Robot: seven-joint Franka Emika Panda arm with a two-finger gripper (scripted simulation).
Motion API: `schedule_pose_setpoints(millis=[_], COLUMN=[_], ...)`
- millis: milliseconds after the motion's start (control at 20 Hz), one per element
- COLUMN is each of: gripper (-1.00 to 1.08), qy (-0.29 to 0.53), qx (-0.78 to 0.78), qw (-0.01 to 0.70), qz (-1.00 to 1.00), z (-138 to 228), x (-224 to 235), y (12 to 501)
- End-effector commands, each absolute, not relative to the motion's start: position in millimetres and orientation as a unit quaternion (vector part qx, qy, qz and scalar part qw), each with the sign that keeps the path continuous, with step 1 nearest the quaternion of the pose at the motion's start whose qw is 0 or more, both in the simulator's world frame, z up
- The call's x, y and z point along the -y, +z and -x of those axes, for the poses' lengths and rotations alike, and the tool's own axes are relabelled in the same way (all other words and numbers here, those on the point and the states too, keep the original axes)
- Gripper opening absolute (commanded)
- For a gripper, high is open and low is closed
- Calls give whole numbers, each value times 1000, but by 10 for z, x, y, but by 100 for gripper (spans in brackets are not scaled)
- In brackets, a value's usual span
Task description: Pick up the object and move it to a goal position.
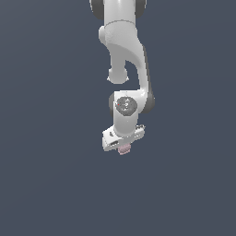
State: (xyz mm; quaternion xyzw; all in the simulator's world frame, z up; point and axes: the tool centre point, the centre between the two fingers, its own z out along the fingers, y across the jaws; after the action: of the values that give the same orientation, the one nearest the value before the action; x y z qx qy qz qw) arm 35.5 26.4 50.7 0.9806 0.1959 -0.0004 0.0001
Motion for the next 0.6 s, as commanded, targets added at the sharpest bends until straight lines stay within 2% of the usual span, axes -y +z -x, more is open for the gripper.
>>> schedule_pose_setpoints(millis=[0, 550], gripper=[-100, -100], qy=[0, 0], qx=[-196, -196], qw=[0, 0], qz=[-981, -981], z=[-279, 315], x=[-286, -445], y=[558, 927])
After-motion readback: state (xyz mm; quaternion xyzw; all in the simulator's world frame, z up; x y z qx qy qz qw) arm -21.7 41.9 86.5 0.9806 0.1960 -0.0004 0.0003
